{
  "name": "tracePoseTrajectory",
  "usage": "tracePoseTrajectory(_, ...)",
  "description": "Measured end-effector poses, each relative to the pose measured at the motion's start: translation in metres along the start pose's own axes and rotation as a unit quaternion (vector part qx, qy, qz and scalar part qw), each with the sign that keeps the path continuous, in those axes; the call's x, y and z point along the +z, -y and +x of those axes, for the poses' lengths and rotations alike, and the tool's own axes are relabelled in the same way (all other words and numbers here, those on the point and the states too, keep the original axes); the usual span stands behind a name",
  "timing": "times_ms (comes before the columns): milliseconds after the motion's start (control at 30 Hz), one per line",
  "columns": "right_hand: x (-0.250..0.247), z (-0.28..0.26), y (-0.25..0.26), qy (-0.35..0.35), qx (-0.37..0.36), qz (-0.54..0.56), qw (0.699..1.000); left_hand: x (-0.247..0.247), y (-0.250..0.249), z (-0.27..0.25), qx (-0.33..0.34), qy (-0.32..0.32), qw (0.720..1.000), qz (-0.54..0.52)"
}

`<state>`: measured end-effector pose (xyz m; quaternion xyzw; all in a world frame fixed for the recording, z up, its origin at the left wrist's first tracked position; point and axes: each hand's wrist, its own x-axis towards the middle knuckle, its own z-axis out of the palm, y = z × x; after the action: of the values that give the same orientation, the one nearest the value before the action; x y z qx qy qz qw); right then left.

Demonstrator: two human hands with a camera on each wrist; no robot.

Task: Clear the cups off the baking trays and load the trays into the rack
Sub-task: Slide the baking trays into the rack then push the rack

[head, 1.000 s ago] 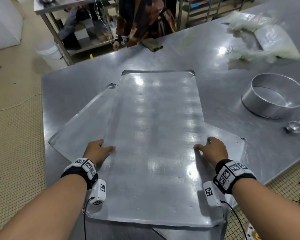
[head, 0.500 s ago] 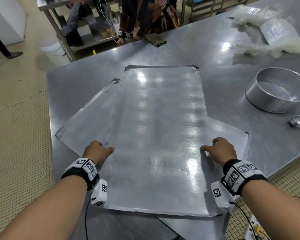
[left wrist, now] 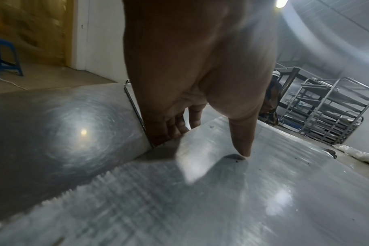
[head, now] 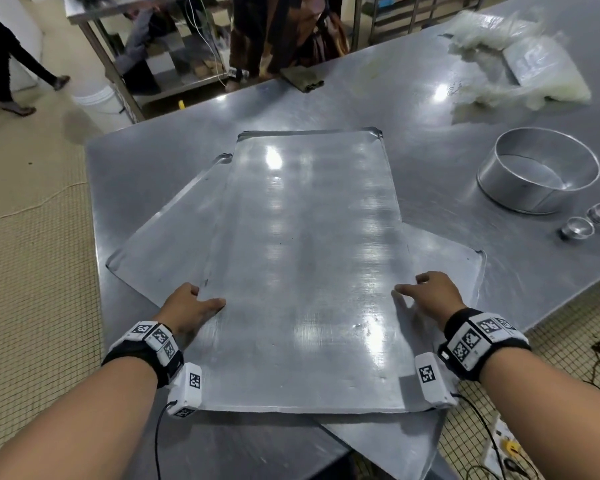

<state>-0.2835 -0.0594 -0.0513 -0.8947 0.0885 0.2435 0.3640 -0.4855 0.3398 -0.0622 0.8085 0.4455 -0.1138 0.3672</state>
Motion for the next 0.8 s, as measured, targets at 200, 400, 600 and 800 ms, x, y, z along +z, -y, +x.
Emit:
tracePoseTrajectory(200, 0.000, -0.003, 0.000, 0.015, 0.003, -0.004, 1.000, 0.001, 0.009, -0.007, 0.002, 0.019, 0.999, -0.030)
tracePoseTrajectory(400, 0.003, -0.006, -0.001, 0.031, 0.006, -0.016, 0.999, 0.005, 0.019, -0.010, 0.012, 0.003, 0.998, -0.063)
tracePoseTrajectory(600, -0.004, -0.008, -0.004, 0.054, -0.011, 0.056, 0.997, 0.010, 0.028, -0.014, 0.044, -0.010, 0.996, -0.081)
tracePoseTrajectory(800, -0.016, -0.015, -0.015, 0.058, -0.027, 0.093, 0.994, 0.017, 0.019, -0.037, 0.036, -0.025, 0.991, -0.130)
